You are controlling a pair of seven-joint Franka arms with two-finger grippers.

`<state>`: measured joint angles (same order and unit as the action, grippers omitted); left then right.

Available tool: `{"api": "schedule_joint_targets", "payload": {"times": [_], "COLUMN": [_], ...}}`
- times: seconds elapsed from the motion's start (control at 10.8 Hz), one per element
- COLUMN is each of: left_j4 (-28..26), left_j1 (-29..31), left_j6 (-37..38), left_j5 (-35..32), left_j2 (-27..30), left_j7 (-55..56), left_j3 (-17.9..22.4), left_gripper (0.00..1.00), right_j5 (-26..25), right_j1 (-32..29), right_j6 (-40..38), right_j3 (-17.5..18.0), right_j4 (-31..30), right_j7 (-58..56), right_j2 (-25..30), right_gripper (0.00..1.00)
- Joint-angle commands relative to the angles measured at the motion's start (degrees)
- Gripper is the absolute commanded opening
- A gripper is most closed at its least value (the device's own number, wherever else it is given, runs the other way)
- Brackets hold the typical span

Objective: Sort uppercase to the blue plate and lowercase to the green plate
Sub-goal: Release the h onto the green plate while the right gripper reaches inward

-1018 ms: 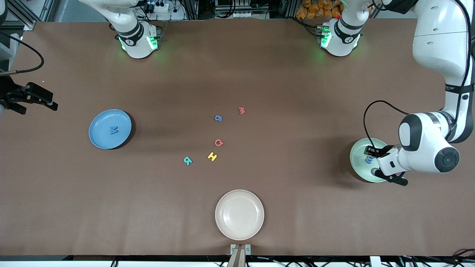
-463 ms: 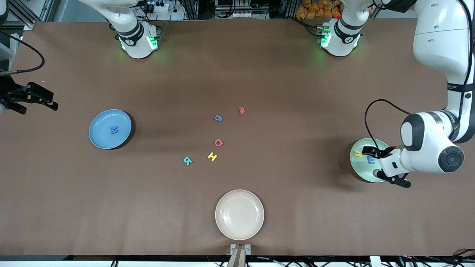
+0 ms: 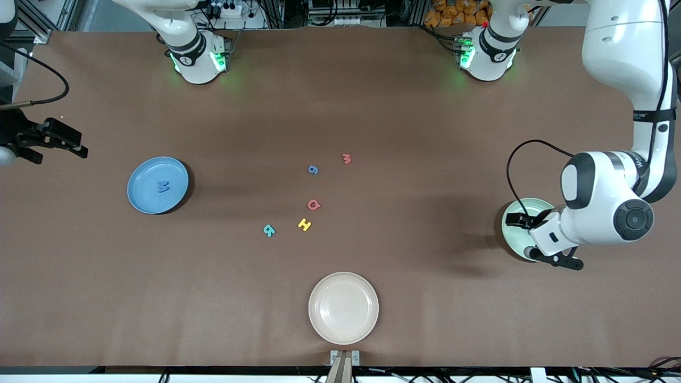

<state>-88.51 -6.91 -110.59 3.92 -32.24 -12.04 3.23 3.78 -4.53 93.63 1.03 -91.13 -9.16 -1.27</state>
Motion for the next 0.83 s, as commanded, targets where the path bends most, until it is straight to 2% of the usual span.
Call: {"api": "schedule_joint_targets", "payload": {"times": [0.0, 0.46, 0.74], "left_j4": [-0.17, -0.17, -0.17], "left_j1": [-1.61, -3.28, -3.28], "left_j6": [1.60, 2.57, 3.35], "left_j5": [-0.49, -0.58, -0.49], "left_j2": [2.00, 3.06, 4.99], "left_j7": [5.42, 10.90, 12.82], "left_j3": [0.29, -0.50, -0.59], "left_gripper": [1.00, 1.00, 1.00], "right_j5": [-0.61, -1.49, -1.49], "right_j1": [0.39, 4.69, 9.35], "right_j6": [-0.02, 0.85, 6.90], "right_j3": [0.28, 6.07, 9.59], "right_j4": [-1.42, -2.38, -7.03], "right_j7": [0.80, 17.29, 29.86], "right_j2": [1.62, 1.00, 0.22], "right_gripper": [1.00, 1.00, 1.00]}}
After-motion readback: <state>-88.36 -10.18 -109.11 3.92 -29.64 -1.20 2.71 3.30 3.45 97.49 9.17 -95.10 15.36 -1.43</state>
